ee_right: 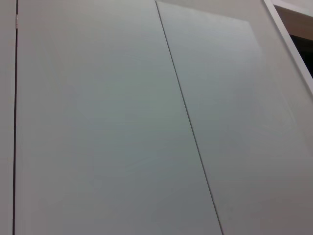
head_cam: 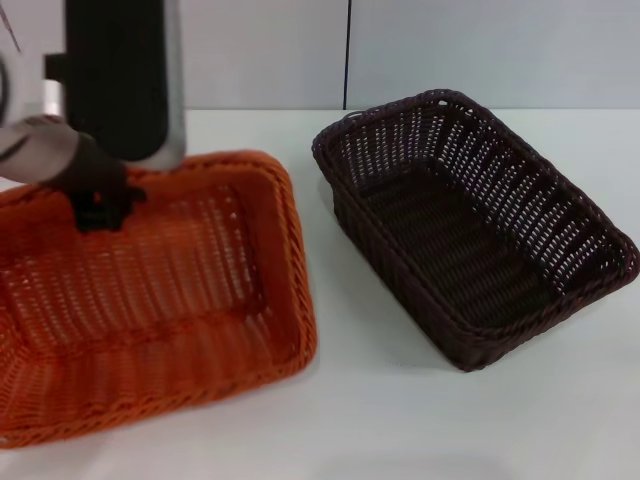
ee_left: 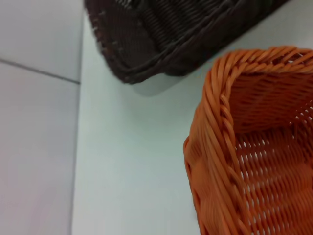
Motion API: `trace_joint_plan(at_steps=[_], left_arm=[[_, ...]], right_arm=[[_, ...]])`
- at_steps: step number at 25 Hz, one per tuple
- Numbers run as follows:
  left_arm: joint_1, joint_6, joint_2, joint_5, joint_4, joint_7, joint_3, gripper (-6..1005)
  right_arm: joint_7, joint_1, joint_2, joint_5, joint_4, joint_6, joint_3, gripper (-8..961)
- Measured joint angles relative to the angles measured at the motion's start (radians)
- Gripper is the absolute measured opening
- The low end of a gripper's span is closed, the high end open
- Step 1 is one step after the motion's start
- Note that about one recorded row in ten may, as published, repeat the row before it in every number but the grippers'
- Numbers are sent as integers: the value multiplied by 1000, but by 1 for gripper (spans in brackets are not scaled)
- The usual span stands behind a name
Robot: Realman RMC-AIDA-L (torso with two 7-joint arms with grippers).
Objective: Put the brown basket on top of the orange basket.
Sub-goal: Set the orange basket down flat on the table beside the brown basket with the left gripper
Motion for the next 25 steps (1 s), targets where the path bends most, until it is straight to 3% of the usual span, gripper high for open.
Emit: trace_joint_plan(at_steps=[7, 25], left_arm=[[-41, 51, -5, -2, 80, -14, 69, 130], [-110, 122, -8, -22, 204, -66, 115, 129]], right_arm=[[0, -1, 0, 0, 0, -1, 0, 821], [0, -4, 0, -3, 29, 8, 1, 821]])
